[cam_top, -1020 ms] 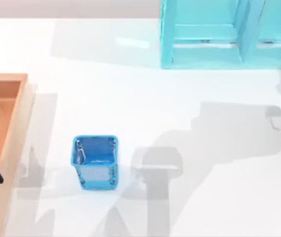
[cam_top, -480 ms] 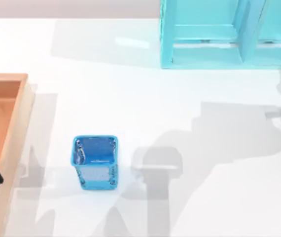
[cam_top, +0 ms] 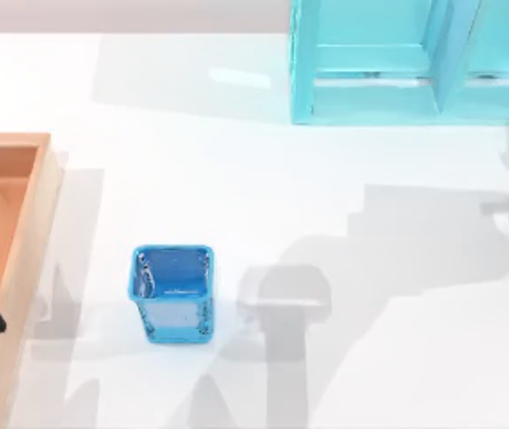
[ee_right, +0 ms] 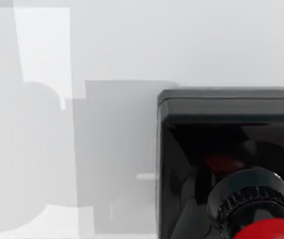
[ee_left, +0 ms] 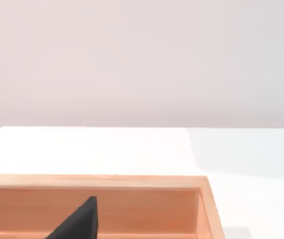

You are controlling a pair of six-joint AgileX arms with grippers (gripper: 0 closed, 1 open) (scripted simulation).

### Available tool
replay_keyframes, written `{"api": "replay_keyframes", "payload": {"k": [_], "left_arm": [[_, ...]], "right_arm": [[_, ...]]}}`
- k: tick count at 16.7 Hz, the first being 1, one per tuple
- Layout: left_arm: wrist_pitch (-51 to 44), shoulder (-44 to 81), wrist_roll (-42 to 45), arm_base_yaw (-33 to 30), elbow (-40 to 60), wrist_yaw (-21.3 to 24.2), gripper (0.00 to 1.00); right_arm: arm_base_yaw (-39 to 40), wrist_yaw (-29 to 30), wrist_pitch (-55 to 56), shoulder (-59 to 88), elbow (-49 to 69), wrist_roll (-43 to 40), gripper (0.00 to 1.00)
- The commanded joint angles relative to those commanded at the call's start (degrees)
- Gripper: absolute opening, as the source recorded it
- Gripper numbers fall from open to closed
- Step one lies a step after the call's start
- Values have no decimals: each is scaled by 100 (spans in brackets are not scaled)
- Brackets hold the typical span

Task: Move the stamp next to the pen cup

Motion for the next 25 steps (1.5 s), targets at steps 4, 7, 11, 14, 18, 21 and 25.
{"api": "replay_keyframes", "payload": {"k": [4, 7, 11, 14, 18, 21, 25], "left_arm": [[0, 0, 0, 0, 0, 0, 100], [0, 0, 0, 0, 0, 0, 100], [0, 0, 0, 0, 0, 0, 100], [0, 0, 0, 0, 0, 0, 100], [0, 0, 0, 0, 0, 0, 100], [0, 0, 0, 0, 0, 0, 100], [0, 0, 0, 0, 0, 0, 100]], "right_arm": [[66, 3, -88, 2, 88, 63, 0], [443, -2, -660, 108, 648, 327, 0], [1103, -3, -1721, 224, 1835, 947, 0], [1598, 11, -2529, 183, 2720, 1533, 0], [2031, 7, -3268, 174, 3457, 2034, 0], [2061, 6, -3313, 181, 3502, 2066, 0], [2119, 7, -3273, 212, 3458, 2148, 0]]}}
